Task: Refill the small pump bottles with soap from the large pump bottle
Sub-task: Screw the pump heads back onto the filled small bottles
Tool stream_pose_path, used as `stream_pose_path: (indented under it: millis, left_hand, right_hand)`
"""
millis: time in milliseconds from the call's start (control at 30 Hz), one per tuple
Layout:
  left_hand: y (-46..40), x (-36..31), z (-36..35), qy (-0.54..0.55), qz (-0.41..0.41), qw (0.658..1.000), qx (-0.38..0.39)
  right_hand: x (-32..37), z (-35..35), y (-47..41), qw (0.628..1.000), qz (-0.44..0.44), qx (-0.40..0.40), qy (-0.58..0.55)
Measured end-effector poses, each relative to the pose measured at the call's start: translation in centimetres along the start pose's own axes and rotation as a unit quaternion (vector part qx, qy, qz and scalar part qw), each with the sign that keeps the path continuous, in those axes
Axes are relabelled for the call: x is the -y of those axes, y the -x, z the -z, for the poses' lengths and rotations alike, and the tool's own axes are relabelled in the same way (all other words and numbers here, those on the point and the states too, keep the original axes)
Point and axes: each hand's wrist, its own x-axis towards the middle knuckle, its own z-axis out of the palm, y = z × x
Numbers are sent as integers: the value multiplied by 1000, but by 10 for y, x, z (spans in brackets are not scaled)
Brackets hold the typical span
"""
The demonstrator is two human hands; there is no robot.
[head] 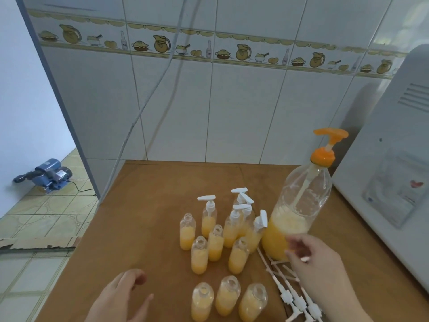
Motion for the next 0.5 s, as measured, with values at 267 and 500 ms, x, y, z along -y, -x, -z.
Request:
stream_pose_path:
  millis: [267,500]
  left_hand:
    - [-33,-21,-41,225,86,969,62]
    - [-57,-35,-71,172,110,962,182]
  right_hand:
    - [-59,-45,27,973,-101,134,158]
    - [-63,-50,26,973,-63,79,208]
